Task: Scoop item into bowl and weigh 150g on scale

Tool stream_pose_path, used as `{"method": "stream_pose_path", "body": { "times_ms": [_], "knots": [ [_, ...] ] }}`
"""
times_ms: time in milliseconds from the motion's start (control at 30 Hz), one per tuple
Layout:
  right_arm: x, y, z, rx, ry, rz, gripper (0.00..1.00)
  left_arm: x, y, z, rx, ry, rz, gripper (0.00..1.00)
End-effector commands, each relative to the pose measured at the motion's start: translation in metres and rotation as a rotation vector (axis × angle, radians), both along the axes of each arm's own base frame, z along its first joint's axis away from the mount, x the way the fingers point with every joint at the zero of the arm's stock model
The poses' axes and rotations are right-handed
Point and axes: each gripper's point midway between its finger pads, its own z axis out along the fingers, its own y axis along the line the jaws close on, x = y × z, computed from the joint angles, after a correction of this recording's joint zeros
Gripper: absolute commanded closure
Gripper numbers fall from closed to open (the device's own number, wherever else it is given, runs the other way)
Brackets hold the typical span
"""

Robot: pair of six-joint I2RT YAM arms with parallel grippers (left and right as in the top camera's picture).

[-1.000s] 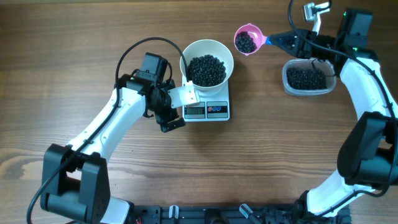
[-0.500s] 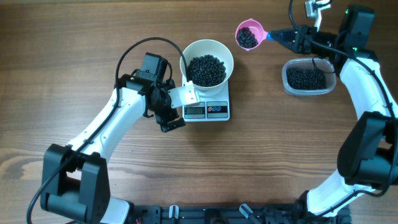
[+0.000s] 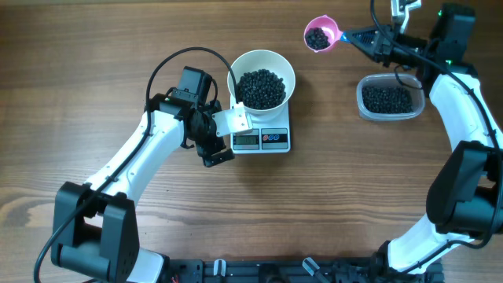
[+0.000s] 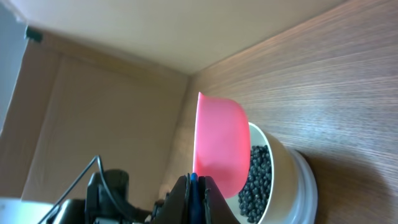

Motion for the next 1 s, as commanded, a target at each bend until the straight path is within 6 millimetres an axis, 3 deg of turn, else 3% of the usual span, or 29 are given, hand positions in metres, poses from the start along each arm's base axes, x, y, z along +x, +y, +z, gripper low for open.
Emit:
{"method": "stream_pose_path", "body": {
  "times_ms": [0,67,267,400,600,733,867,967],
  "knots": [
    [0.010,-0.014,-0.010,0.008,0.075,-0.081,0.96,-0.003,-0.002,-0.004,-0.010,0.016,-0.017,0.00],
    [0.012,-0.027,-0.012,0.018,0.110,-0.122,0.96,-0.003,-0.002,-0.004,-0.010,0.016,-0.017,0.00],
    [0.003,-0.093,-0.028,0.123,0.339,-0.296,0.96,-0.003,-0.002,-0.004,-0.010,0.016,-0.017,0.00],
    [-0.014,-0.120,-0.044,0.097,0.377,-0.330,0.96,-0.003,-0.002,-0.004,-0.010,0.016,-0.017,0.00],
    [-0.059,-0.151,-0.064,0.100,0.507,-0.367,0.96,-0.003,-0.002,-0.004,-0.010,0.016,-0.017,0.00],
    [-0.088,-0.168,-0.047,0.055,0.516,-0.427,0.96,-0.003,-0.002,-0.004,-0.010,0.016,-0.017,0.00],
    [-0.110,-0.196,-0.012,-0.158,0.477,-0.648,0.96,-0.003,-0.002,-0.004,-0.010,0.016,-0.017,0.00],
    [-0.117,-0.198,0.005,-0.273,0.440,-0.729,0.96,-0.003,-0.002,-0.004,-0.010,0.016,-0.017,0.00]
  ]
}}
